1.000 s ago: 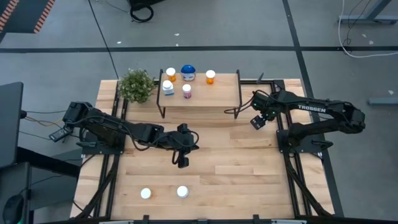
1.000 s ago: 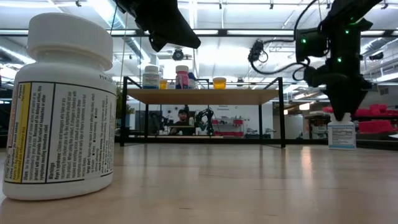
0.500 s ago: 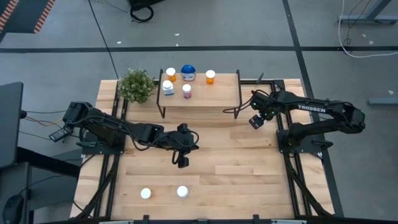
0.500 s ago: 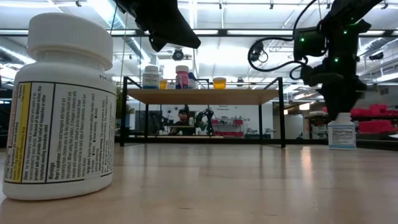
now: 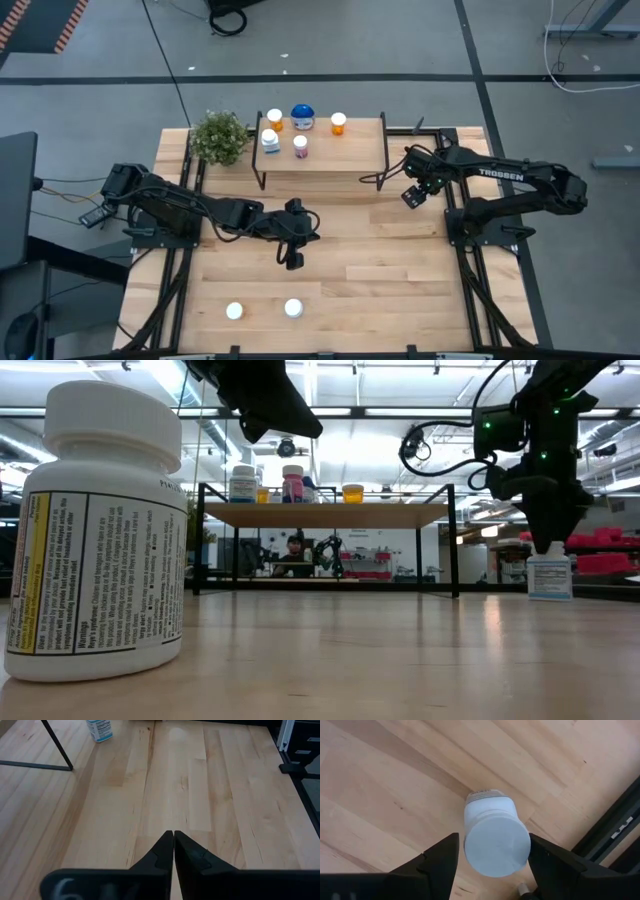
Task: Pick and place medicine bottles onto shelf by color
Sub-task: Put the white blue pill bottle on the shelf
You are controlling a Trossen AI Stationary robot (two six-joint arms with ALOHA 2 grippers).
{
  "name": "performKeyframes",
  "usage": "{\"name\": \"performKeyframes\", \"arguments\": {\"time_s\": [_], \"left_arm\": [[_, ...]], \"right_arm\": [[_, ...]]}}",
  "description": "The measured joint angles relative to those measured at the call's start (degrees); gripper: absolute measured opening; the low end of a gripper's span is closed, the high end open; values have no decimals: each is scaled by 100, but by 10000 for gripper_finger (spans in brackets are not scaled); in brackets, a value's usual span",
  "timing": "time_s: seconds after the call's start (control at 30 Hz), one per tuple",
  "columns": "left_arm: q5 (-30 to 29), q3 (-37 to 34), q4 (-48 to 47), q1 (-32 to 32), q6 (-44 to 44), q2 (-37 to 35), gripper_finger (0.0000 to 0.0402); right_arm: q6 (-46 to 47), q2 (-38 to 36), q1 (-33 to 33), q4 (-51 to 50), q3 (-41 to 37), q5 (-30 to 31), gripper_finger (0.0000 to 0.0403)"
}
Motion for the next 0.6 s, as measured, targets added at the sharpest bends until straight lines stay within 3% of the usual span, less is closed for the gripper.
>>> {"name": "performKeyframes", "arguments": {"time_s": [0.3,0.47,0.6], "left_arm": [[2,0,0,-7,3,0,12],[1,0,0,-7,1,0,20],[2,0,0,-7,6,0,21]], "right_arm": [[-72,0,0,-35,4,0,187],[-66,0,0,-225,73,-170,190],[-2,0,46,-856,597,-244,195]]}}
